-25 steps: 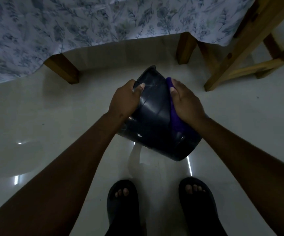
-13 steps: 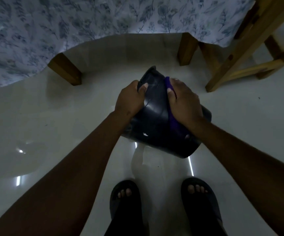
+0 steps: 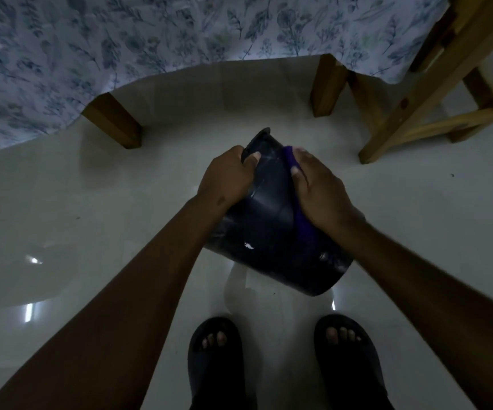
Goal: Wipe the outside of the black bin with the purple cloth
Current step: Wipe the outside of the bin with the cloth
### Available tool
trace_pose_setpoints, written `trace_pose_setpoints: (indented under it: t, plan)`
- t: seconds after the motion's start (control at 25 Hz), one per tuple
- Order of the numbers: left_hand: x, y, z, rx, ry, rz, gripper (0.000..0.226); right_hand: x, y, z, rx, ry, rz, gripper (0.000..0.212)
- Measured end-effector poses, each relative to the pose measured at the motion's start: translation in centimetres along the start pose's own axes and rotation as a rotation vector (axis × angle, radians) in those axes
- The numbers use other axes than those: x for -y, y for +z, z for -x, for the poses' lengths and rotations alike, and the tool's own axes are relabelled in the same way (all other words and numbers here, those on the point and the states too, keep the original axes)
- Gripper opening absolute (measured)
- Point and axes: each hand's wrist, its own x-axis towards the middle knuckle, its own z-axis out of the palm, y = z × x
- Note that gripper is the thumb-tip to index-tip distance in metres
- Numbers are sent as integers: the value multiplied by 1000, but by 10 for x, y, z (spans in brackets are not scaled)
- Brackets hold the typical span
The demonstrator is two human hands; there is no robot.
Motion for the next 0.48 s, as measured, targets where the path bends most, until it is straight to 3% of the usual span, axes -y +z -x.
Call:
trace_pose_setpoints:
  t: [0.2,0.28,0.36,0.48]
  plan:
    - [10,-18,16,128,-10,300,29,-23,-1,-15,112,88,-169,48]
    - [27,-13,37,123,52,219,28,-21,-2,-10,98,83,-182,49]
    - [37,-3,44,7,76,123,29,-10,1,4,47,62,-80,50]
    - [30,0,30,-31,31,125,32,18,13,56,-17,-100,329,54]
